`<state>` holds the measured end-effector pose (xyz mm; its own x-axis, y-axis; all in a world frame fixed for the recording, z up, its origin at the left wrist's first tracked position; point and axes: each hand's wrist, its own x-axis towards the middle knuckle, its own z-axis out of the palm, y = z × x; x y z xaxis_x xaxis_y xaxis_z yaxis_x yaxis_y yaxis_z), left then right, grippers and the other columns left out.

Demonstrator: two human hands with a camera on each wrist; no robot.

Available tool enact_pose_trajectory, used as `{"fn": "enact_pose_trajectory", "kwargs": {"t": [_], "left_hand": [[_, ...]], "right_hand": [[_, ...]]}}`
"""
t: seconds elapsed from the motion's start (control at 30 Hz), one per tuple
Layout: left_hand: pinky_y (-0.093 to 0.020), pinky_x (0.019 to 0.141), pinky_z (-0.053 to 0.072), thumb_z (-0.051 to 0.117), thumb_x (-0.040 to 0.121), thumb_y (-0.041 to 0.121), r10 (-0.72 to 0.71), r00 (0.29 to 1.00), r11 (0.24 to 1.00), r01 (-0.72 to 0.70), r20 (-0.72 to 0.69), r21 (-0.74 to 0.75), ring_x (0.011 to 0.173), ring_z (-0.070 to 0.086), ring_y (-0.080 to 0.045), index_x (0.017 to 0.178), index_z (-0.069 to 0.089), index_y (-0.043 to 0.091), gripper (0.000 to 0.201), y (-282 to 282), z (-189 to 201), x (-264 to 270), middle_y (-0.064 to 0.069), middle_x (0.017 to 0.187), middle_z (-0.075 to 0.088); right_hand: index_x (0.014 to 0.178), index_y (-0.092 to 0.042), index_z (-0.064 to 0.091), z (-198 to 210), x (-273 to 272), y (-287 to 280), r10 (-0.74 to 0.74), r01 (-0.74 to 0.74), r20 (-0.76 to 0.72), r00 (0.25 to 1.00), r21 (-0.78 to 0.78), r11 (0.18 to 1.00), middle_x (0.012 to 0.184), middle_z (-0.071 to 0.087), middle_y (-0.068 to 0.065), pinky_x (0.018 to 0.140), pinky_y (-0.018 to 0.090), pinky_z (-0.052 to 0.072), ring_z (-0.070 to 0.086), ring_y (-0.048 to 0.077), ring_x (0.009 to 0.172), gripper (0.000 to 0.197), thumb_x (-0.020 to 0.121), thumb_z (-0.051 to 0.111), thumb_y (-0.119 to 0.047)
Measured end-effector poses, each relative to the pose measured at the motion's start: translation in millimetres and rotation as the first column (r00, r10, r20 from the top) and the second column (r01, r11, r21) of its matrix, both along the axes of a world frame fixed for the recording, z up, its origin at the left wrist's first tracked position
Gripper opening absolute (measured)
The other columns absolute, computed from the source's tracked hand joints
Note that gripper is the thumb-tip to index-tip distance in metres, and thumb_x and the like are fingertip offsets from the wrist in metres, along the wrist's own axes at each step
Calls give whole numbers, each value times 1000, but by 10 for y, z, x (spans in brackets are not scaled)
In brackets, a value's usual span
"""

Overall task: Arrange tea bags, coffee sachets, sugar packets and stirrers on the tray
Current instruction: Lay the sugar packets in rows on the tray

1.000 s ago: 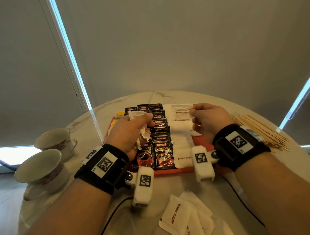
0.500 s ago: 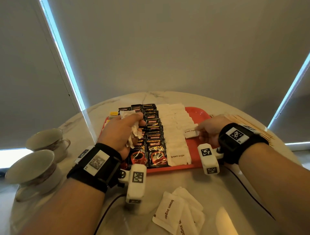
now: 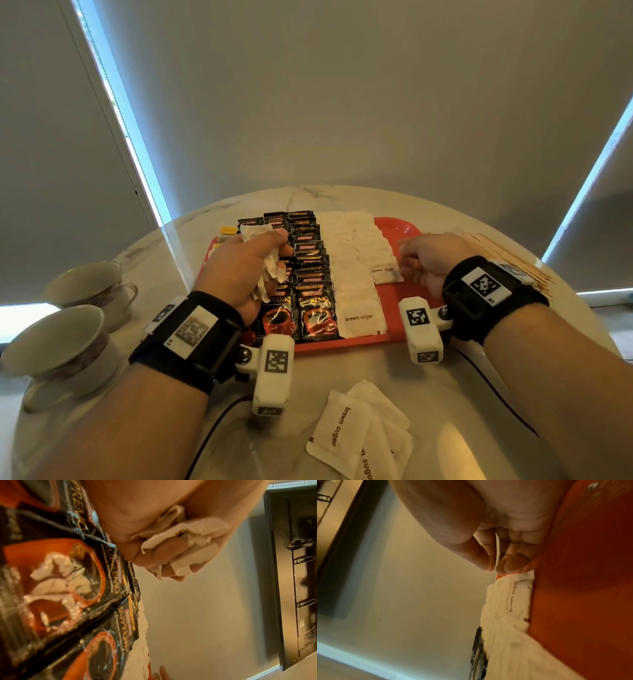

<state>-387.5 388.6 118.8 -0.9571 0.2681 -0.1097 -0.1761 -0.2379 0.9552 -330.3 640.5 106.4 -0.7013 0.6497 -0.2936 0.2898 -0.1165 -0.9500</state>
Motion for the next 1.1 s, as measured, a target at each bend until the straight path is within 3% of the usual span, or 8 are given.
{"fn": "enact_pose_trajectory", "kwargs": {"t": [0.17, 0.27, 0.37, 0.53, 0.7, 0.83, 0.97, 1.1], "left_hand": [[-19, 34, 38, 72, 98, 16, 1, 1000, 1000, -1, 0, -6, 54, 58, -13, 97, 67, 14, 5, 12, -24, -16, -6, 77, 70], [-19, 34, 39, 72, 97, 16, 0, 1000, 1000, 1, 6, -17, 56, 58, -13, 101, 67, 14, 6, 15, -36, -26, -5, 78, 70], [-19, 34, 40, 72, 98, 15, 1, 1000, 1000, -1, 20, 4, 54, 58, -13, 99, 66, 14, 6, 8, -24, -22, -5, 76, 70], [-19, 35, 37, 72, 97, 17, -4, 1000, 1000, 5, 23, -18, 58, 57, -14, 101, 66, 15, 8, -7, -25, -41, -5, 79, 71], [-19, 34, 36, 72, 97, 16, -17, 999, 1000, 17, 39, -9, 57, 56, -14, 97, 67, 14, 6, -1, -15, -49, -5, 76, 70], [-18, 33, 35, 59, 98, 12, -83, 992, 995, 77, 99, 61, 58, 53, -16, 96, 63, 11, 4, 3, 0, -25, -7, 80, 65], [-17, 34, 32, 47, 93, 12, -150, 973, 981, 125, 174, 146, 55, 54, -17, 101, 55, 9, 11, -13, 16, 4, -10, 83, 62], [-18, 32, 30, 46, 100, 26, -163, 964, 985, 148, 208, 87, 53, 46, -15, 103, 57, 6, 22, 13, 8, 19, -7, 71, 54]], "right_hand": [[99, -4, 68, 32, -40, -149, 92, -94, -62, 994, -32, 995, 97, 67, 11, 60, 26, 53, 65, 18, 78, 14, 98, 54, 0], [101, -1, 68, 93, -95, -209, 152, -152, -16, 988, 1, 988, 89, 62, 10, 55, 25, 54, 59, 18, 73, 19, 100, 49, 2], [103, 0, 69, 137, -157, -211, 171, -173, 62, 983, 28, 985, 81, 59, 9, 63, 29, 53, 55, 19, 69, 19, 101, 50, -1], [110, 5, 66, 134, -221, -190, 178, -174, 104, 978, -45, 984, 79, 63, 11, 63, 29, 54, 60, 19, 66, 17, 100, 53, -2], [116, 4, 65, 99, -205, -180, 153, -149, 29, 988, -100, 984, 83, 65, 12, 65, 30, 56, 63, 21, 70, 20, 100, 52, -2], [113, 0, 67, 170, -166, -329, 123, -140, -150, 981, -103, 985, 86, 65, 8, 68, 29, 54, 62, 18, 74, 18, 100, 58, -8], [104, -7, 72, 258, -96, -677, 373, -379, -215, 903, 13, 925, 77, 61, 1, 59, 26, 47, 55, 12, 65, 16, 93, 70, -19], [96, -16, 73, 270, -47, -1002, 628, -597, -147, 764, 208, 775, 70, 61, -4, 55, 25, 41, 49, 8, 58, 20, 84, 81, -30]]}}
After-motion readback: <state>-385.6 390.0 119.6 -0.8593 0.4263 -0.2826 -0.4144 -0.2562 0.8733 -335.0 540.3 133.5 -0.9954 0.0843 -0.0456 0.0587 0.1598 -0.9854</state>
